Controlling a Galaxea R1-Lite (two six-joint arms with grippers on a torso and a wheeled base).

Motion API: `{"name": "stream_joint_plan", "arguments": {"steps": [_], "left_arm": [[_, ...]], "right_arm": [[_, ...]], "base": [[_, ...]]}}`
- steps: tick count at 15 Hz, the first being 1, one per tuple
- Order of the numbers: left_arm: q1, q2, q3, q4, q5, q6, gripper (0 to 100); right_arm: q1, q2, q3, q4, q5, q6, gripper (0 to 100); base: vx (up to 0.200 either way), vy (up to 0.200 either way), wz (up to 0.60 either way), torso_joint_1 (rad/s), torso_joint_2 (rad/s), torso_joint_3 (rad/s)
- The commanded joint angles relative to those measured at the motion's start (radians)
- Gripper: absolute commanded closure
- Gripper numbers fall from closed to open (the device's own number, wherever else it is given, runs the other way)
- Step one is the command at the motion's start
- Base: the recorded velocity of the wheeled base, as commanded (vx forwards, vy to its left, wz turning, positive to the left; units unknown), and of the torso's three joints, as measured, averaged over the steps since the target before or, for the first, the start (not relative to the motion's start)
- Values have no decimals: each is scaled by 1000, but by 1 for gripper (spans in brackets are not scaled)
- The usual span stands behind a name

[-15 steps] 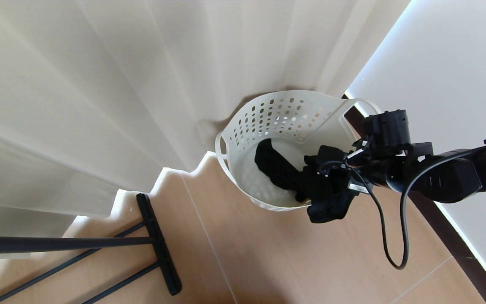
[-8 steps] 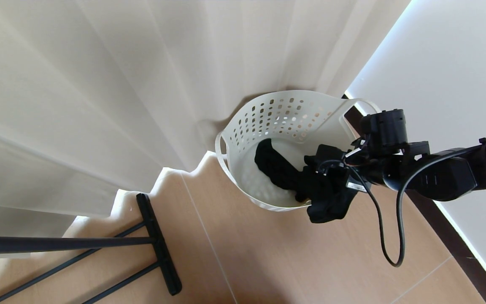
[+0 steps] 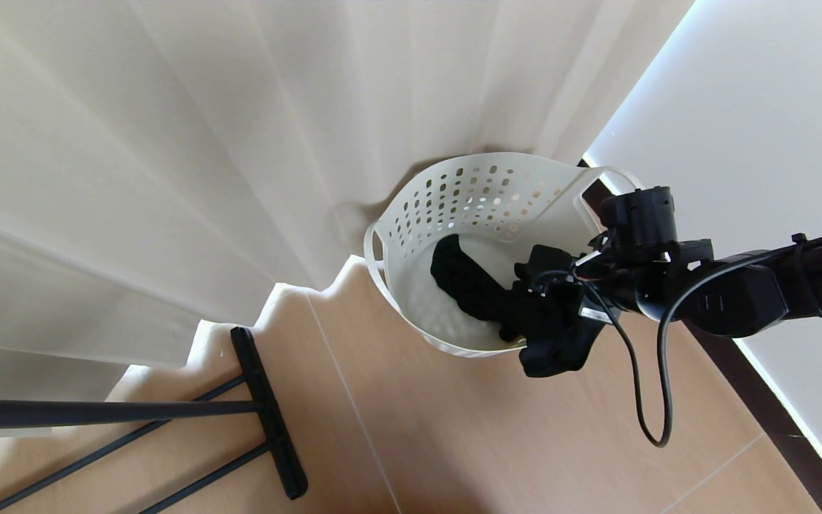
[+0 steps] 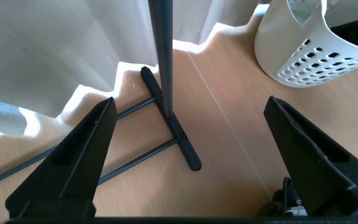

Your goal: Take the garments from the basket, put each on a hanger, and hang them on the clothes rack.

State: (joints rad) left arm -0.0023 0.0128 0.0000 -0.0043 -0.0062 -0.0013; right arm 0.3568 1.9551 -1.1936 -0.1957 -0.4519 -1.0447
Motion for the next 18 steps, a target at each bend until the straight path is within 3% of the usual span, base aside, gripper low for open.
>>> {"name": "stream_joint_plan", "arguments": {"steps": [1, 6, 18], "left_arm": [[-1, 0, 0, 0, 0, 0, 0], [-1, 0, 0, 0, 0, 0, 0], [-1, 0, 0, 0, 0, 0, 0]], "right_arm": [[-2, 13, -1, -1, 1, 0, 0], [-4, 64, -14, -74, 1, 3, 0], [-21, 57, 28, -74, 6, 5, 0]], "base": [[0, 0, 0, 0, 0, 0], [0, 0, 0, 0, 0, 0], [0, 0, 0, 0, 0, 0]]}}
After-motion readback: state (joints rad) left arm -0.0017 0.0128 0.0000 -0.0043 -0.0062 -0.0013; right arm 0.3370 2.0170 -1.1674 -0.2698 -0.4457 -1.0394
